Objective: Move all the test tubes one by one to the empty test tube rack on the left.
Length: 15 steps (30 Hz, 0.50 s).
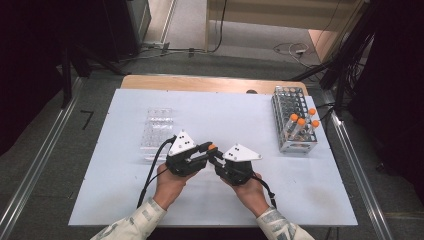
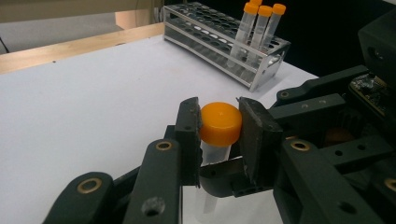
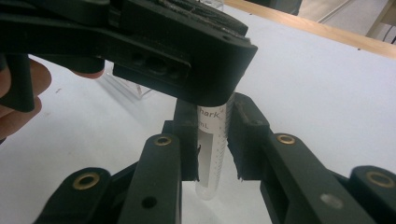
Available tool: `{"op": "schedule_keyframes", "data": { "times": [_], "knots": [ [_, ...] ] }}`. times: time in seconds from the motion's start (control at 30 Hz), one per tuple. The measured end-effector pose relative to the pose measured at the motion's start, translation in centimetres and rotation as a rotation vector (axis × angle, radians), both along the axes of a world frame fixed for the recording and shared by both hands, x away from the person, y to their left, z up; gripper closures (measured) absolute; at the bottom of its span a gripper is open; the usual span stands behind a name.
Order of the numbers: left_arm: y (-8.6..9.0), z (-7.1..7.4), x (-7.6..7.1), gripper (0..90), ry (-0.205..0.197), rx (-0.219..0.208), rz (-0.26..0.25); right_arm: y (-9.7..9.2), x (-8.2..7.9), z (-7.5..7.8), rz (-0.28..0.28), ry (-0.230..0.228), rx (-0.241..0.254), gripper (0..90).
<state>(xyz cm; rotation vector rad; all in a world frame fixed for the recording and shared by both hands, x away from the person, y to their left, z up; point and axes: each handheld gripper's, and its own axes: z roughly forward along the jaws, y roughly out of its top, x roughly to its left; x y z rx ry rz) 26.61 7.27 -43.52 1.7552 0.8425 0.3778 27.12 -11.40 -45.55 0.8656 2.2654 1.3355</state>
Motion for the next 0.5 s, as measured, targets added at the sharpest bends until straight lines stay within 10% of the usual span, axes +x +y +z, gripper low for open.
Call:
{"op": "schedule_keyframes", "data": {
  "times": [0.5],
  "knots": [
    [0.94,0.38,0.14,70.8,0.006,-0.029,0.016,-0.36,0.19,0.20,0.025,0.044,0.027,33.3]
  ]
}}
